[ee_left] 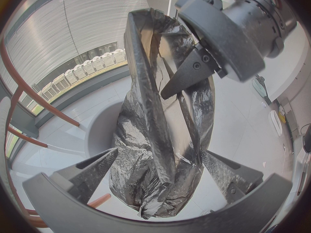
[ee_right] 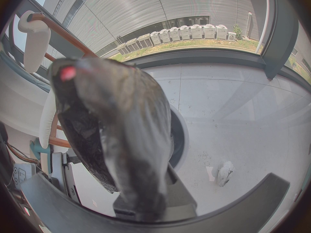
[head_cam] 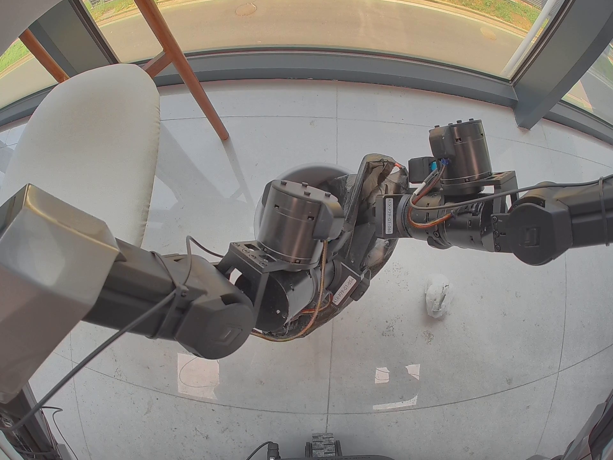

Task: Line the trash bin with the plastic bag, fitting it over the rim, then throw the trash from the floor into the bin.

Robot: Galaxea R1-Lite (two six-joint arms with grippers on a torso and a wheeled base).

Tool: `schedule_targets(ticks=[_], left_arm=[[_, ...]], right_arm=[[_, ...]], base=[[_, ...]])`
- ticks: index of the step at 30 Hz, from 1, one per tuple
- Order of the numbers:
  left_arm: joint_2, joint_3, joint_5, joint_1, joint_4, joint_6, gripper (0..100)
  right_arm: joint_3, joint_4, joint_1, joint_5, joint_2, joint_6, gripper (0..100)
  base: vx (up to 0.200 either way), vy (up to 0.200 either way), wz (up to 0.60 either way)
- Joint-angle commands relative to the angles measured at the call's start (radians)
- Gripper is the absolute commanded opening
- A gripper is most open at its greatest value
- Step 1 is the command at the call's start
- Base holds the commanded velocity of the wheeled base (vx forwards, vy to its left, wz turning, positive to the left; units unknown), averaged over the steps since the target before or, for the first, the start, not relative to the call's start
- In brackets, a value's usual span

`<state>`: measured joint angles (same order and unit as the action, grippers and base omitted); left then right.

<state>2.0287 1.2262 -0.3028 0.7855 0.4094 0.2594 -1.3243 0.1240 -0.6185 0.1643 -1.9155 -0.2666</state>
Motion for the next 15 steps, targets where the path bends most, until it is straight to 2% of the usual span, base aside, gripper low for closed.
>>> schedule_targets(ticks=[1,5,15], left_arm=[[-0.004,0.007,0.001,0.003,0.000,-0.002,100],[-0.039,-0.028,0.001,0.008,0.000,-0.005,100],[-0.059,-0.080,0.002,-0.022,0.019,-0.003,100]], right_arm=[[0.007,0.002,0.005,0.000,0.004,0.000,0],[0.020,0.002,0.026,0.000,0.001,0.001,0],[0.019,0.005,0.019,0.001,0.001,0.001,0]], base=[[0.000,0.000,0.00],[0.000,0.000,0.00],[0.000,0.000,0.00]])
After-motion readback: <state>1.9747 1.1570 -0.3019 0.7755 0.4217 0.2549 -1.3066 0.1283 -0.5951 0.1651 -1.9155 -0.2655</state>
